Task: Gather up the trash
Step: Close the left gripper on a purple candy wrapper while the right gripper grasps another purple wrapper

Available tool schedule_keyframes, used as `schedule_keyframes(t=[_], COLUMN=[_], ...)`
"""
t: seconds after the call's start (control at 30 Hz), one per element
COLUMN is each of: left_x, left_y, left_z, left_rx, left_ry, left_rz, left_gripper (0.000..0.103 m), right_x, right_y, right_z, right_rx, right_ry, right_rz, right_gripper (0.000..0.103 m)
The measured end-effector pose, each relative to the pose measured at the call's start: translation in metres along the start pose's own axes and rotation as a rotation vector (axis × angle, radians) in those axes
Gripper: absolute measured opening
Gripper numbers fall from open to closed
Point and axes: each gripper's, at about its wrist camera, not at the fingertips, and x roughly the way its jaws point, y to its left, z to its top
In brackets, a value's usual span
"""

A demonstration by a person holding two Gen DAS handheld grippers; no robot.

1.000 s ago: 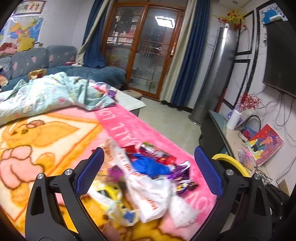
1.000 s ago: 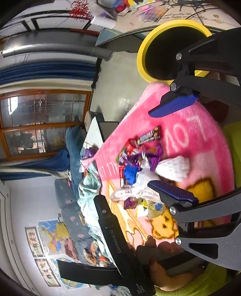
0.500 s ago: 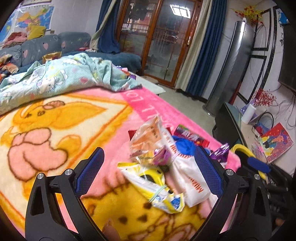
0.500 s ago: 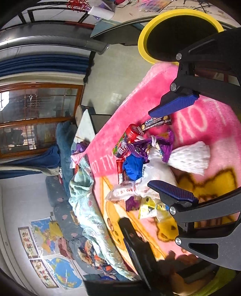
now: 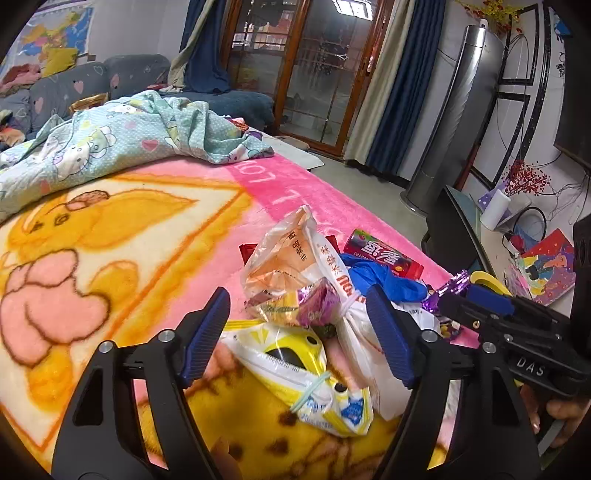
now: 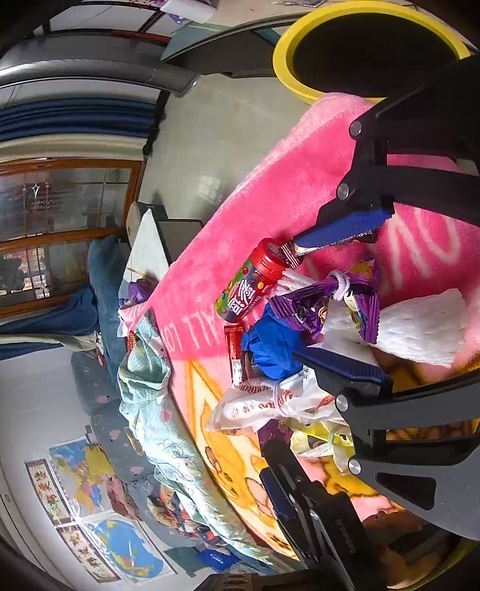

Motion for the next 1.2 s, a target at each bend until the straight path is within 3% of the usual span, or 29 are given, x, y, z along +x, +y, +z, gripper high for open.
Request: schedule_keyframes(t=[0.1, 0.17, 0.27, 0.33, 0.6, 0.87, 1.2], left_x=[0.006, 0.009, 0.013, 0.013, 0.002, -0.027, -0.056], left_y=[0.0, 0.0, 0.002, 0.003, 0.017, 0.03, 0.009], left_z=[0.001, 0.001, 0.0, -0.002, -0.001, 0.01, 0.021], left_rx=[-0.01, -0.013, -0.034, -0.041, -0.085, -0.119, -0.074], left_ry=[0.008, 0.018, 0.038, 0.041, 0.029, -0.05, -0.117], left_rz=[-0.008, -0.015, -0.036, -0.044, -0.074, -0.088, -0.137], left_gripper=[0.055, 0.043, 0.023, 0.015, 0.009, 0.007, 0.006], right_x=[0.003, 0.006, 0.006, 0.004, -0.006, -0.026, -0.048], right_y=[-0.002, -0.003, 0.0, 0.002, 0.003, -0.003, -0.012], right_z=[-0.002, -0.004, -0.005, -0.006, -0.008, -0.002, 0.005], right_rx=[0.011, 0.01, -0.002, -0.017, -0.002, 0.033, 0.069], right_ry=[0.012, 0.025, 0.024, 0.012, -0.011, -0.055, -0.095], right_rz=[0.011, 0.02, 0.028, 0.03, 0.051, 0.079, 0.089], right_gripper=[0.045, 0.032, 0.026, 0.025, 0.023, 0.022, 0.021])
